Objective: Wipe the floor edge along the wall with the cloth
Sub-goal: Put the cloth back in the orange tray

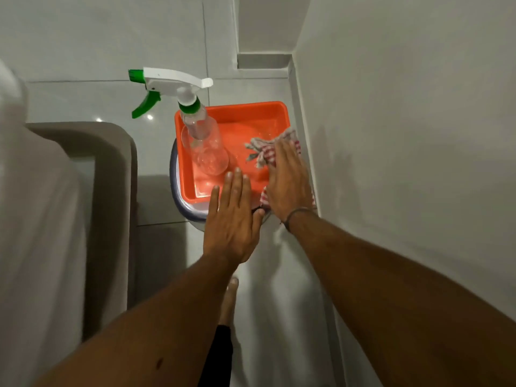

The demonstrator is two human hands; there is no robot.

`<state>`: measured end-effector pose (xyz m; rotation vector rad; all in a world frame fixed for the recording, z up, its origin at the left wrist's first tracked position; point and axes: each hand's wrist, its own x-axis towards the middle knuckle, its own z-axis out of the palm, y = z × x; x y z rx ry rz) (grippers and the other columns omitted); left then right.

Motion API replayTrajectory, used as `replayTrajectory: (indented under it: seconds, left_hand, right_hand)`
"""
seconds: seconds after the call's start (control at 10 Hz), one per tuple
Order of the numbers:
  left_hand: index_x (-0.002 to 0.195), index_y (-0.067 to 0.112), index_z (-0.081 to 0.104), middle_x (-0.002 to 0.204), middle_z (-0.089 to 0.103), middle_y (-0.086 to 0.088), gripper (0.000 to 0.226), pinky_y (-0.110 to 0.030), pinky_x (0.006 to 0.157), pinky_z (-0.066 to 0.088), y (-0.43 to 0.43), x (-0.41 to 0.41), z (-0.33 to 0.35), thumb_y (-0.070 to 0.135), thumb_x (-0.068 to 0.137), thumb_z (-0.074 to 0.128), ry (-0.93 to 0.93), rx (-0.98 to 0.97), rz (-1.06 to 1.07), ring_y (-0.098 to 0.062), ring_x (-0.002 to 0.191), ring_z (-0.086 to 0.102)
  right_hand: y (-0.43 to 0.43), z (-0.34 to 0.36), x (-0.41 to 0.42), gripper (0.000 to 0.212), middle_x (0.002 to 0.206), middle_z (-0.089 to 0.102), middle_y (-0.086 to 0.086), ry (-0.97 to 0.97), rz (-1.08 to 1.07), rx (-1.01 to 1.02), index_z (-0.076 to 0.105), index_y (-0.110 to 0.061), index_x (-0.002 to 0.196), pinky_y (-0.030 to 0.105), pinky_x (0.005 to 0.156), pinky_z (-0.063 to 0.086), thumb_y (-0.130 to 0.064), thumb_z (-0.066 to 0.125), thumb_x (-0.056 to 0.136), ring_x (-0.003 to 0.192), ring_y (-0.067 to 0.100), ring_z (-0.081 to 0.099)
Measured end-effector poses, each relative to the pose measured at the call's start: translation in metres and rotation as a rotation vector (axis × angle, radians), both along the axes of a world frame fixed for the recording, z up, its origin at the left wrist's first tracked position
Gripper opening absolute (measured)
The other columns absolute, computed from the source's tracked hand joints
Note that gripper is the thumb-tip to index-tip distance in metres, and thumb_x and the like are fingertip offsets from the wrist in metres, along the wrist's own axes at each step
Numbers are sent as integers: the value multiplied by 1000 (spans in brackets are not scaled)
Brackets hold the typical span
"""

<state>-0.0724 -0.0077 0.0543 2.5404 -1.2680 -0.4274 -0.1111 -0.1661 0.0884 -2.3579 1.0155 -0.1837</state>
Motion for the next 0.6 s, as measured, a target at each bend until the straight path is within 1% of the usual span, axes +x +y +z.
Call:
replayTrajectory:
  seconds: [0.1,0.2,0.3,0.4,0.5,0.6]
  left_hand:
    - [175,5,17,184,9,-16,83,-59,138,9,-9,23,-40,58,112,3,37,6,3,-33,171,6]
    - [173,4,26,182,20,-17,76,-60,136,15,-6,30,-57,53,115,20,-19,-11,1,-34,170,16]
    - [171,4,33,180,28,-16,70,-60,135,17,-4,35,-71,46,115,30,-89,-44,-18,-35,168,24]
    - [171,5,32,181,27,-15,70,-60,136,16,-3,33,-73,48,116,25,-67,-43,-8,-34,169,23]
    - [172,5,31,181,26,-14,73,-61,136,17,-7,35,-68,51,116,20,-45,-34,-22,-34,169,21]
    - [172,5,30,181,23,-14,73,-61,136,17,-7,38,-63,51,116,20,-30,-34,-28,-34,169,20]
  right_hand:
    - [-26,-37,55,59,171,23,14,103,59,-36,22,-10,161,50,131,14,-27,42,109,160,29,16]
    - [-35,-61,73,62,172,20,14,174,94,-51,19,-11,162,47,131,7,-32,43,109,161,29,13]
    - [-39,-96,87,73,174,6,15,333,131,-72,5,-11,164,52,132,4,-41,41,108,162,31,1]
    - [-38,-108,87,79,174,-5,16,407,141,-76,-4,-12,164,55,131,2,-48,35,107,161,33,-7]
    - [-43,-99,87,82,174,-11,15,424,173,-50,-10,-12,163,53,130,-5,-54,32,106,160,32,-12]
    - [-39,-91,83,84,174,-12,15,399,144,-57,-11,-12,163,52,130,-7,-57,31,105,160,32,-14]
